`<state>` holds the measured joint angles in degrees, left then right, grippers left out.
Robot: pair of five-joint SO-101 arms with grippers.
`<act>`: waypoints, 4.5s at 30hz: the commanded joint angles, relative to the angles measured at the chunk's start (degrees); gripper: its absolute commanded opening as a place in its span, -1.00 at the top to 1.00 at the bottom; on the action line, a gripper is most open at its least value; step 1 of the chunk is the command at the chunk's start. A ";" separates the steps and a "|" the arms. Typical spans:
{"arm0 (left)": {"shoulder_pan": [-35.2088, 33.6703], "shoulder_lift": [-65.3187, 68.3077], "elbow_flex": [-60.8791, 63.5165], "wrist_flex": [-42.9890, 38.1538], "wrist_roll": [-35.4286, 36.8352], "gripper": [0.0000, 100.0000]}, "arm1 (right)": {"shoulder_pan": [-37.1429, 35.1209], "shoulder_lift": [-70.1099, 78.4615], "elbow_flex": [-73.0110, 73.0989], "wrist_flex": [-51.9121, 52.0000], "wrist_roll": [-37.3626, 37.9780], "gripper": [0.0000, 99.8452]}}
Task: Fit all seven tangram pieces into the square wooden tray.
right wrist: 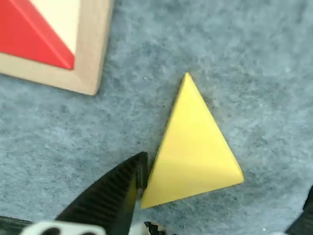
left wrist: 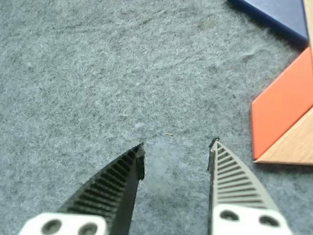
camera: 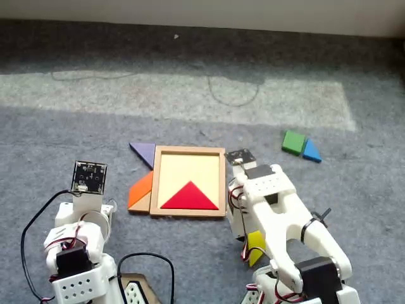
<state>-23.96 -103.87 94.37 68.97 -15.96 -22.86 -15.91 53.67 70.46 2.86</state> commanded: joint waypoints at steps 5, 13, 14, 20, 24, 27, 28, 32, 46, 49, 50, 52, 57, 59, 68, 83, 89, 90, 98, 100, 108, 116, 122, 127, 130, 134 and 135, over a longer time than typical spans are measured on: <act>0.13 -0.48 -0.31 -1.14 -0.70 0.55 | 0.40 -0.40 4.09 -4.44 -0.09 0.10; 0.13 -0.48 -0.31 -1.05 -0.70 0.55 | 0.13 -0.31 5.76 -8.04 0.09 0.62; 0.13 -0.48 -0.31 -1.05 -0.70 0.55 | 0.13 -0.31 5.76 -8.04 0.09 0.65; 0.13 -0.48 -0.31 -1.05 -0.70 0.55 | 0.48 -0.92 5.23 -7.60 4.04 0.79; 0.13 -0.48 -0.31 -0.97 -0.70 0.55 | 0.31 -1.27 1.36 -4.26 5.45 0.82; 0.13 -0.48 -0.31 -0.97 -0.70 0.55 | 0.75 -2.77 -3.74 -0.31 5.54 0.82; 0.13 -0.48 -0.31 -0.97 -0.70 0.55 | 1.01 -3.56 -5.23 1.01 5.54 0.82; 0.13 -0.48 -0.31 -0.97 -0.70 0.55 | 1.19 -6.90 -11.21 5.23 5.54 0.82; 0.13 -0.48 -0.31 -0.97 -0.70 0.55 | -13.67 -7.69 -23.43 0.40 -4.31 0.82; 0.13 -0.48 -0.31 -0.97 -0.70 0.55 | -16.48 -7.60 -23.52 -5.58 -8.53 0.82; 0.13 -0.48 -0.31 -0.88 -0.70 0.55 | -17.27 -7.52 -23.34 -7.43 -9.49 0.82; 0.13 -0.48 -0.31 -0.88 -0.70 0.55 | -18.24 -5.76 -23.60 -10.24 -10.99 0.82; 0.13 -0.48 -0.31 -0.88 -0.70 0.55 | -19.82 5.85 -29.76 -13.93 -12.84 0.82; 0.13 -0.48 -0.31 -0.88 -0.70 0.55 | -20.35 11.65 -35.03 -13.41 -13.63 0.82; 0.13 -0.48 -0.31 -0.88 -0.70 0.55 | -20.35 23.16 -55.52 5.32 -13.36 0.82; 0.13 -0.48 -0.31 -0.88 -0.70 0.55 | -12.97 23.60 -46.64 -9.01 -8.00 0.83; 0.13 -0.48 -0.31 -0.88 -0.70 0.55 | -7.96 23.52 -46.37 -8.22 -3.69 0.82; 0.13 -0.48 -0.31 -0.88 -0.70 0.55 | -8.04 23.60 -46.64 -7.08 -1.85 0.82; 0.13 -0.48 -0.31 -0.88 -0.70 0.55 | -9.27 23.78 -46.46 -3.74 -0.09 0.64; 0.13 -0.48 -0.31 -0.88 -0.70 0.55 | -8.04 23.78 -46.37 -3.74 0.00 0.72; 0.13 -0.48 -0.31 -0.88 -0.70 0.55 | -6.73 28.44 -45.49 -3.30 16.18 0.71; 0.13 -0.48 -0.31 -0.88 -0.70 0.55 | -6.90 30.37 -45.58 -3.30 28.57 0.33; 0.13 -0.48 -0.31 -0.88 -0.70 0.55 | -7.87 30.81 -45.58 -3.82 37.27 0.33; 0.13 -0.48 -0.31 -0.88 -0.70 0.55 | -11.47 30.81 -45.58 -3.82 41.67 0.33; 0.13 -0.48 -0.31 -0.88 -0.70 0.55 | -13.41 30.90 -45.41 -4.79 41.93 0.33; 0.13 -0.48 -0.31 -0.88 -0.70 0.55 | -14.11 30.99 -45.05 -11.03 41.93 0.33; 0.13 -0.48 -0.31 -0.88 -0.70 0.55 | -14.11 31.25 -44.70 -12.18 41.85 0.33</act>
<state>-23.96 -103.87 94.37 68.97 -15.96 -36.22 15.74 8.92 62.37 44.18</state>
